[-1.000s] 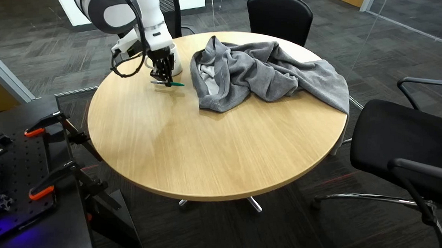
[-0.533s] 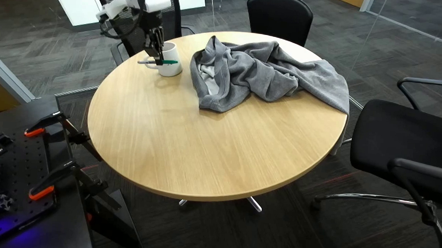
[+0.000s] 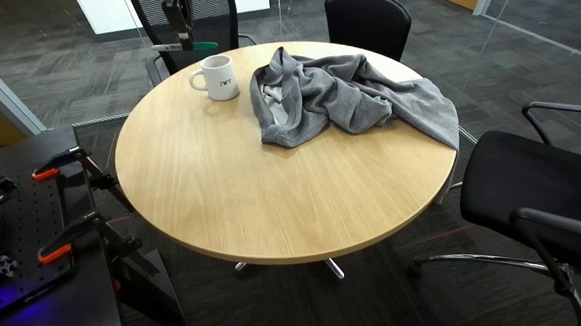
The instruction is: Put the green pen inside the mug
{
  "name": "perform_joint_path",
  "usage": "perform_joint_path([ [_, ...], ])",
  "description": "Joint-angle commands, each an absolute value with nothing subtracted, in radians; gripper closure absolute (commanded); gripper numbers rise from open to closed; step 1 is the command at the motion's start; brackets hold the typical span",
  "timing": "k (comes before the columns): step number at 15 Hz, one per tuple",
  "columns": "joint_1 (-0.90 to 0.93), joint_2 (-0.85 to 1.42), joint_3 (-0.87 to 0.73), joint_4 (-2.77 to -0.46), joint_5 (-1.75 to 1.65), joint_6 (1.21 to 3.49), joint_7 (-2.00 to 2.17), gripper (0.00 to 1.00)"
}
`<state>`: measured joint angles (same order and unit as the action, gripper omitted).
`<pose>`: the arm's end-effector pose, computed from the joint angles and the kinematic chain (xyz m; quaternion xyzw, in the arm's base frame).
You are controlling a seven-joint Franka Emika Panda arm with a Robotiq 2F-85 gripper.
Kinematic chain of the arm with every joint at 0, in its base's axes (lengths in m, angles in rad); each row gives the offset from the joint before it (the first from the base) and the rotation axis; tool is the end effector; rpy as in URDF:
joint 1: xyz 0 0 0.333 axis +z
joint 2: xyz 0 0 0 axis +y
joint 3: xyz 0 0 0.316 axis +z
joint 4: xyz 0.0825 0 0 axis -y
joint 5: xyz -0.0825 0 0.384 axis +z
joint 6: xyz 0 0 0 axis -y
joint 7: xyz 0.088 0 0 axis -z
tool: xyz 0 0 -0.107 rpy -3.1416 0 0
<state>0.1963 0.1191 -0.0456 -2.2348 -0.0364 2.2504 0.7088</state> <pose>0.5205 0.0780 0.3091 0.9632 -0.2633 -0.0402 0.0363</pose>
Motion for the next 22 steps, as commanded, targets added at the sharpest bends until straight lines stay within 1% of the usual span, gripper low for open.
perform_joint_path([
  [1, 0.157, 0.099, -0.004, -2.228, -0.041, 2.212, 0.705, 0.86],
  [6, 0.149, 0.070, 0.009, -2.222, -0.039, 2.173, 0.695, 0.86],
  [7, 0.142, 0.074, 0.009, -2.220, -0.013, 2.197, 0.619, 0.96],
  [12, 0.099, 0.049, 0.015, -2.236, 0.093, 2.254, 0.252, 0.96],
  [22, 0.034, 0.054, 0.021, -2.217, 0.328, 2.170, -0.499, 0.96],
])
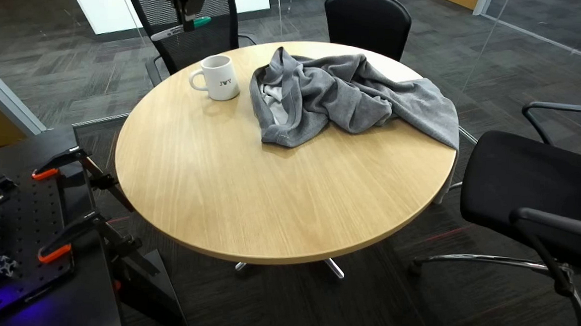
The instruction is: Put the green pen inside the mug
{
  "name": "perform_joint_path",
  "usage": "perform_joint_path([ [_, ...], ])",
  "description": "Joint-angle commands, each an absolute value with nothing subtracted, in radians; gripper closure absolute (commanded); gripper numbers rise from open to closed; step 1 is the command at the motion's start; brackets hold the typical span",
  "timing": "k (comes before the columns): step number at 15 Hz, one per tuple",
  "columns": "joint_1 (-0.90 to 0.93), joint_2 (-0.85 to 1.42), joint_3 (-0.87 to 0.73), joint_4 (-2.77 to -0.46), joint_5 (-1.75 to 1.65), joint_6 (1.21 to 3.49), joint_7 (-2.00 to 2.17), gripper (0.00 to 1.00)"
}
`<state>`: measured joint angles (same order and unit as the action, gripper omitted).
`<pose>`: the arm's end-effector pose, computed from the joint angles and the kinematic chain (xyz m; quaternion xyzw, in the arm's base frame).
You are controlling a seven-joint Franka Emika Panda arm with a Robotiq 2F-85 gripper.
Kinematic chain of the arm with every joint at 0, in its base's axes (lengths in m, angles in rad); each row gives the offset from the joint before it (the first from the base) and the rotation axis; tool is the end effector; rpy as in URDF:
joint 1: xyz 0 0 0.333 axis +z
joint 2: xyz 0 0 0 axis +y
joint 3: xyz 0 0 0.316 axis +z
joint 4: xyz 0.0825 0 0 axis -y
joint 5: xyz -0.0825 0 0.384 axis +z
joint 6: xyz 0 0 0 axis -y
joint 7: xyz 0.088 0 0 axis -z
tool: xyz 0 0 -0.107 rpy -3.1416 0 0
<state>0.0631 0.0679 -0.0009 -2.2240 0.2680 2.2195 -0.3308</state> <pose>0.5259 0.0413 0.3389 -0.9878 -0.1105 0.0217 0.1073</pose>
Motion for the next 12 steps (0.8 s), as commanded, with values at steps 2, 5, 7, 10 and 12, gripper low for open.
perform_joint_path([
  [2, 0.029, 0.058, 0.025, -2.212, 0.353, 2.146, -0.628, 0.96],
  [5, 0.025, 0.061, 0.029, -2.211, 0.367, 2.113, -0.810, 0.96],
  [7, 0.026, 0.064, 0.032, -2.210, 0.369, 2.103, -0.925, 0.96],
  [10, 0.026, 0.075, 0.039, -2.202, 0.413, 2.095, -1.112, 0.96],
  [12, 0.034, 0.071, 0.035, -2.222, 0.399, 2.128, -1.065, 0.86],
])
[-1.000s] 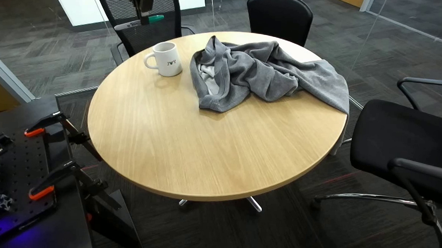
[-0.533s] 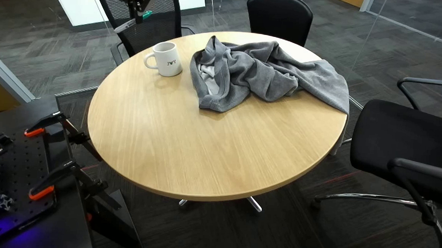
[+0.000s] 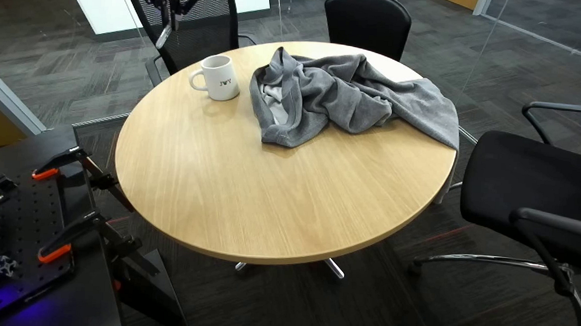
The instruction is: Put the green pen inside the mug
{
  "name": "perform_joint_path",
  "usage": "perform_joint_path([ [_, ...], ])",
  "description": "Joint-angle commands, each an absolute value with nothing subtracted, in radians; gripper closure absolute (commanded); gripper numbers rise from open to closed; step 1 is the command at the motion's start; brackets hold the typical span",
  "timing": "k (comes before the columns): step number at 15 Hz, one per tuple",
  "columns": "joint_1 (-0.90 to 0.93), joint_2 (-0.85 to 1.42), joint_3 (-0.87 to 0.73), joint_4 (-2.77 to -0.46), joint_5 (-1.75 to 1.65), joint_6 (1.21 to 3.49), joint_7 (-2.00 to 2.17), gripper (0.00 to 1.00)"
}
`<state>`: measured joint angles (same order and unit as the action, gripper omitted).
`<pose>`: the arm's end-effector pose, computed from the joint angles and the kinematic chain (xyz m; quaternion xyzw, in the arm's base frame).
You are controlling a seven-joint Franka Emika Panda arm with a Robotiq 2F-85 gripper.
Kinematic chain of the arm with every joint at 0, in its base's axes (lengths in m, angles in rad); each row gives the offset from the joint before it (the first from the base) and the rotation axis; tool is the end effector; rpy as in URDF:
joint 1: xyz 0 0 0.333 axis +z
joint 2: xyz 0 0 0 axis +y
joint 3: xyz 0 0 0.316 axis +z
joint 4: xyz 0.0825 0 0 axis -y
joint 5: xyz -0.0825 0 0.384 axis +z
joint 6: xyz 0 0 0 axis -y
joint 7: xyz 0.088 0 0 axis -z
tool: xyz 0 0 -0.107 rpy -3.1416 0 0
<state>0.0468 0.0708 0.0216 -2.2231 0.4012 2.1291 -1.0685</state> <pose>0.5163 0.0526 0.3328 -0.8870 -0.4253 -0.0061 0.1795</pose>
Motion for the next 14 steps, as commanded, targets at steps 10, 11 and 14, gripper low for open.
perform_joint_path([
  [10, 0.023, 0.131, 0.054, -2.177, 0.614, 2.111, -1.554, 0.96],
  [11, 0.021, 0.144, 0.057, -2.170, 0.647, 2.104, -1.624, 0.96],
  [14, 0.013, 0.187, 0.069, -2.149, 0.758, 2.098, -1.830, 0.96],
])
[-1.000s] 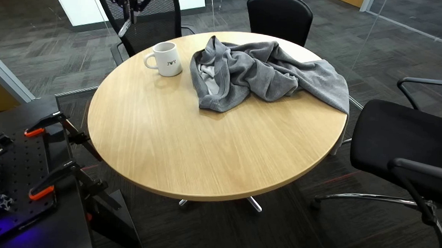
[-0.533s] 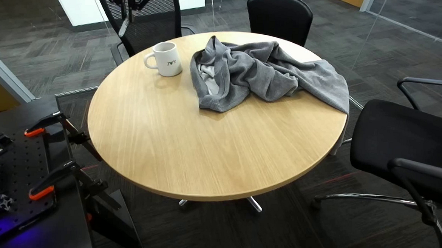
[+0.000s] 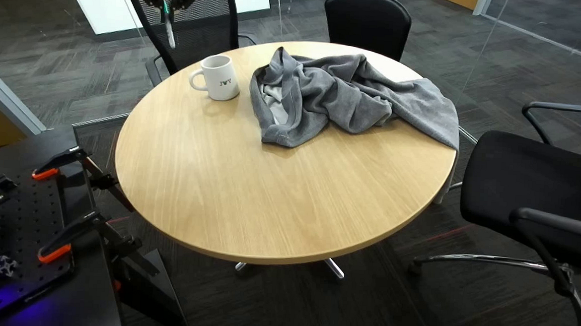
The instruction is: Put the green pen inside the mug
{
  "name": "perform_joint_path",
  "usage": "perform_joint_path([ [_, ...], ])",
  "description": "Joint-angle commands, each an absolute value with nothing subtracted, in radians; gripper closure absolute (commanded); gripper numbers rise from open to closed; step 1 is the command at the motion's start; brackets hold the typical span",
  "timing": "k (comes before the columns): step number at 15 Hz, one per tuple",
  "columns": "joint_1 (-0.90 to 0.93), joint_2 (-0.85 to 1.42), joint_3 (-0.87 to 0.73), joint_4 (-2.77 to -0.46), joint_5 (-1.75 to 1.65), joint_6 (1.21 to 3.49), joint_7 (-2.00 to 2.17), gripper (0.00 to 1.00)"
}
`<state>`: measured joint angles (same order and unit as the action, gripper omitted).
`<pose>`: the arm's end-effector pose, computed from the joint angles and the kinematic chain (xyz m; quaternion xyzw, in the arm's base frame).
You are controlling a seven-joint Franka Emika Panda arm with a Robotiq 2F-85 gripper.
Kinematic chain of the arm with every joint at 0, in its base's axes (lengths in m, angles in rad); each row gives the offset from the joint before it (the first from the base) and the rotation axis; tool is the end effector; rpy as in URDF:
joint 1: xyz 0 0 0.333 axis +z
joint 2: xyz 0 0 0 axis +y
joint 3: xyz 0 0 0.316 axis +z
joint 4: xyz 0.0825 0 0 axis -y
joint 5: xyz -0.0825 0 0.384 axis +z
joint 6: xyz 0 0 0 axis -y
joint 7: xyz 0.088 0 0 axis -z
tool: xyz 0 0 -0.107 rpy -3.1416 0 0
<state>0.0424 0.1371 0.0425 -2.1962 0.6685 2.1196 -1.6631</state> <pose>0.5254 0.0728 0.3132 -0.7556 -0.5914 -0.1152 0.2570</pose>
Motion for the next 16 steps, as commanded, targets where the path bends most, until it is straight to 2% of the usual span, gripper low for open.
perform_joint_path([
  [1, 0.010, 0.205, 0.074, -2.139, 0.802, 2.101, -1.898, 0.96],
  [8, -0.002, 0.316, 0.088, -2.073, 1.034, 2.095, -2.211, 0.96],
  [16, -0.010, 0.442, 0.080, -1.978, 1.144, 2.077, -2.316, 0.96],
])
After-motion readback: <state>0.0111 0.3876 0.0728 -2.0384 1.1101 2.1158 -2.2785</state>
